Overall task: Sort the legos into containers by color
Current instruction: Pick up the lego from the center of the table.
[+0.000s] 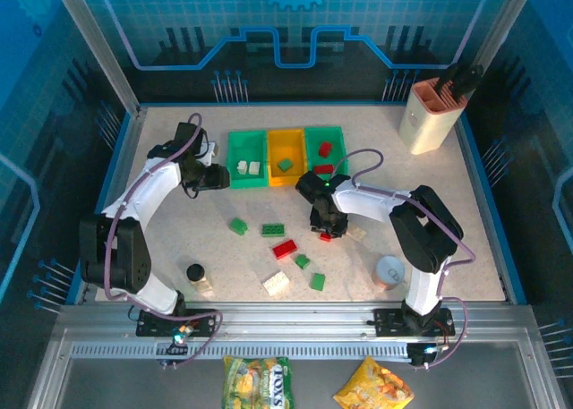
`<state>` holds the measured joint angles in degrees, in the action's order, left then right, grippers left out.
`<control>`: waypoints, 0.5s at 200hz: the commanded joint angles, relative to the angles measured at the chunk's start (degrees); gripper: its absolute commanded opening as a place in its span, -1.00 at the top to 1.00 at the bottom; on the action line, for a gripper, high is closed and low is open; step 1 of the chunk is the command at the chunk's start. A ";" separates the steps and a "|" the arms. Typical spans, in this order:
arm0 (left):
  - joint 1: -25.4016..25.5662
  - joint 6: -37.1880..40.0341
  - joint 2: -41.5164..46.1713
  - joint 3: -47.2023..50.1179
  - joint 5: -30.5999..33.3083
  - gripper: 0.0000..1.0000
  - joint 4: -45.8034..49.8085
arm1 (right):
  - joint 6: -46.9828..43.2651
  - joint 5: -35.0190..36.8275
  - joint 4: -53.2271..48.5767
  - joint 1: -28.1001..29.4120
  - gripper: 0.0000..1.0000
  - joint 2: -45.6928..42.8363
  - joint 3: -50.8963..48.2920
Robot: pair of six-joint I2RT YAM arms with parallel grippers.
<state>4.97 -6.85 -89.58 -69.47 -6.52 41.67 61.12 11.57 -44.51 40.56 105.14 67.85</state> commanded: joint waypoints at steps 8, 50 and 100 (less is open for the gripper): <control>-0.58 1.60 -0.18 -0.36 -1.32 0.05 0.39 | -0.17 1.17 -1.20 0.40 0.30 0.77 1.17; -0.60 1.58 -0.21 -0.35 -1.43 0.05 0.33 | -1.72 2.07 -2.37 0.09 0.32 0.32 2.32; -0.58 1.63 -0.20 -0.38 -2.09 0.06 0.34 | -10.86 1.99 -2.12 -1.55 0.36 -0.75 4.93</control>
<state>4.97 -6.85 -89.58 -69.47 -6.57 41.65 55.94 12.21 -45.23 40.18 105.14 70.39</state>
